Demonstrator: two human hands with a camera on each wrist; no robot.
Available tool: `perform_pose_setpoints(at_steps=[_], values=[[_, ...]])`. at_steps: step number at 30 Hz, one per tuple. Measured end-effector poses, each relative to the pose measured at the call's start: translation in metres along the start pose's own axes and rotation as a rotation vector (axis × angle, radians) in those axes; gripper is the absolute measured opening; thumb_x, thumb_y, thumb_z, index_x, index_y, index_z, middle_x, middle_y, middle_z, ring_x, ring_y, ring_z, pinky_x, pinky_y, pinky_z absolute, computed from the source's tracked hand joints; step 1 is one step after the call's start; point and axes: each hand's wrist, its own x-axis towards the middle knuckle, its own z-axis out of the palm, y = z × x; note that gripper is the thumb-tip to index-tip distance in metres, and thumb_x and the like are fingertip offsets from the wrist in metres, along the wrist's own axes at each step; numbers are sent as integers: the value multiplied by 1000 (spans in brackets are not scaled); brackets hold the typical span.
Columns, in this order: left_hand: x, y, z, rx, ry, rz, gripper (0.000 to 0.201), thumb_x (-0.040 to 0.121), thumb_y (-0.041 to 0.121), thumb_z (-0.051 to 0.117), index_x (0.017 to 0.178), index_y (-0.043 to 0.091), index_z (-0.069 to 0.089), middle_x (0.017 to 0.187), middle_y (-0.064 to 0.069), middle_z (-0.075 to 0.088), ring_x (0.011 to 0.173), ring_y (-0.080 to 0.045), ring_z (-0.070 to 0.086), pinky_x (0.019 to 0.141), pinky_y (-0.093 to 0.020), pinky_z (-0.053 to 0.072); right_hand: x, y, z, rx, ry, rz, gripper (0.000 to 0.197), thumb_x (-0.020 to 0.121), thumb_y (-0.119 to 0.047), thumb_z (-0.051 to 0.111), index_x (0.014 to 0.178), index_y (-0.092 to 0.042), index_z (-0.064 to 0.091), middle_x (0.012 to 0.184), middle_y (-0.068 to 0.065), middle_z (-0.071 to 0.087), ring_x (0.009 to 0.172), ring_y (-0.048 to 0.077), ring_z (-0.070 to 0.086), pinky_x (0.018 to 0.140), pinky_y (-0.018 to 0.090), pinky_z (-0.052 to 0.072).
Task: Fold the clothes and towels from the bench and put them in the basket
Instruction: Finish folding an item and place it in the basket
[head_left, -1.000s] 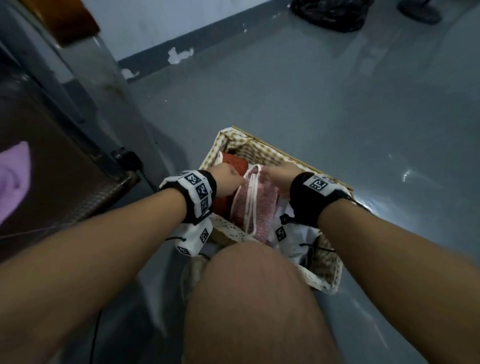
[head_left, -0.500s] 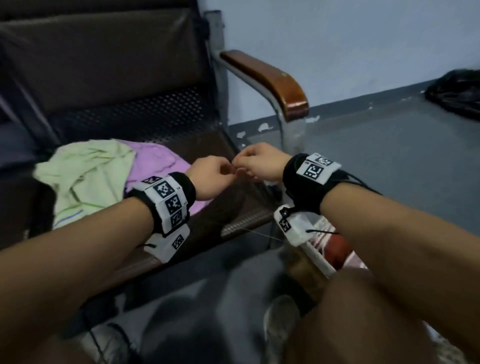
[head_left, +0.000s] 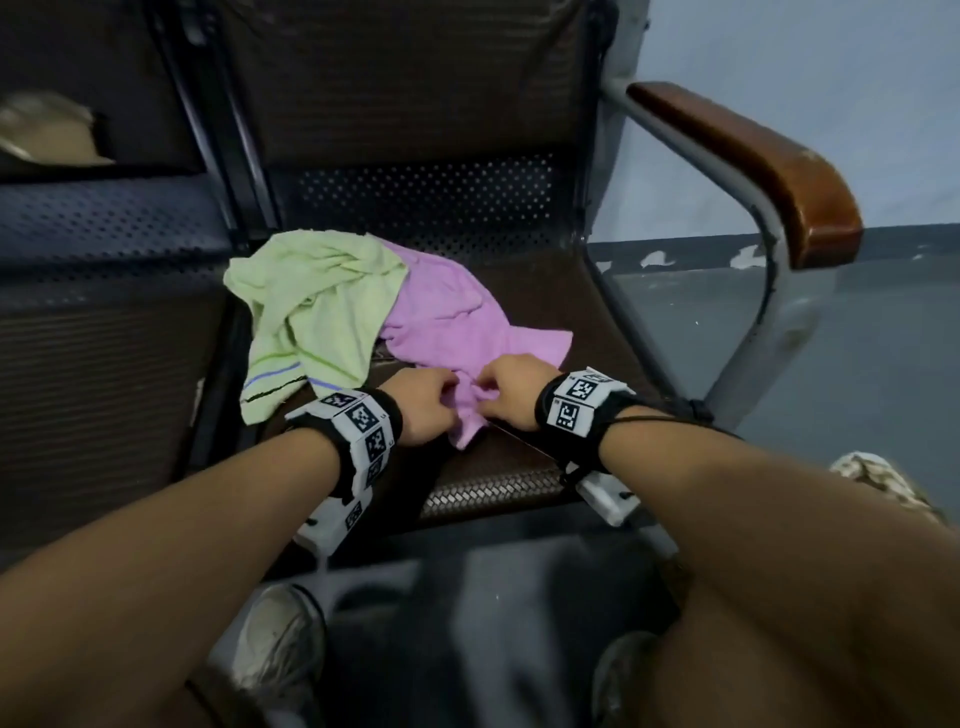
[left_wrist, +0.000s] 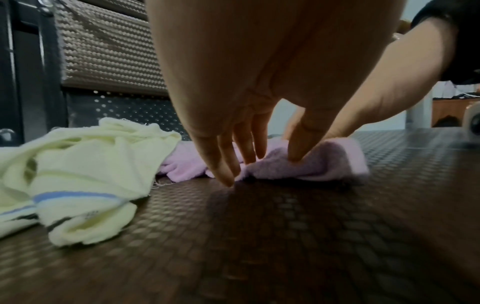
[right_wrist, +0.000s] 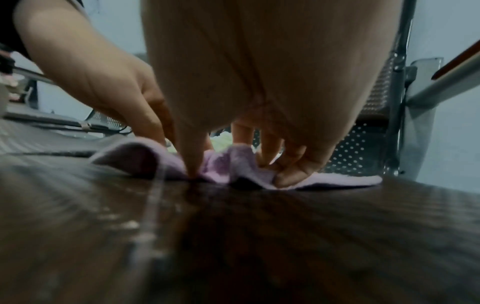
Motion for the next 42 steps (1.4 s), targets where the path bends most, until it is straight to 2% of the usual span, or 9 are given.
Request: perform_pose_setpoints(at_steps=[6,11,16,19,28,34,36,39,42], values=[[10,-21,-9,-51,102,-60,86,77,13,68,153,24,30,143,-15,46,129,-35,49,110,-40,40,-16,-7,-29,414,227,-148,28,94,-14,47,68,-8,57,76,16,61,77,32,56,73,37,44],[16,-25,-25,32,310,-67,28,96,32,52,118,18,63,120,-16,66,111,-38,58,95,-41,47,-47,12,-66,878,553,-41,35,89,-30,39,56,-20,43,57,-4,43,60,15,40,63,35,35],[7,5,-50,-289,559,64,24,101,26,46,85,13,60,82,-7,65,82,-30,59,70,-36,42,-59,33,-57,629,488,160,17,89,-35,58,93,-19,64,95,-2,67,87,17,63,84,39,52],[-6,37,-64,-444,533,239,25,97,24,51,74,18,57,67,6,58,69,-17,55,64,-32,38,-61,18,-51,487,367,24,72,75,-42,79,137,-24,47,131,6,58,119,21,57,102,41,48],[-37,49,-76,-686,737,79,21,76,31,62,88,19,50,73,8,53,66,-14,48,67,-35,42,-54,-11,-61,696,602,12,20,89,-21,64,105,-20,53,93,-8,63,89,15,63,78,29,50],[-58,54,-45,-588,369,326,62,65,54,81,109,29,46,99,18,62,86,4,62,75,-19,51,-55,-1,-66,905,701,93,17,86,-39,67,83,-24,61,75,-11,66,68,2,61,67,25,46],[-54,52,-44,-478,476,282,34,80,43,72,104,28,54,92,14,66,86,-8,65,73,-25,49,-56,-1,-66,910,667,109,24,81,-49,68,80,-25,64,69,-14,66,66,2,61,66,25,47],[-53,50,-54,-400,591,226,27,96,27,50,72,18,59,64,8,59,75,-27,63,64,-35,41,-58,0,-64,776,643,167,38,80,-50,67,108,-26,57,99,-12,66,91,9,64,80,28,50],[-56,52,-63,-371,694,229,27,97,18,46,81,15,69,71,7,62,75,-21,59,67,-33,40,-64,-9,-63,698,598,46,58,72,-47,64,123,-26,46,124,4,54,114,19,56,100,37,48]])
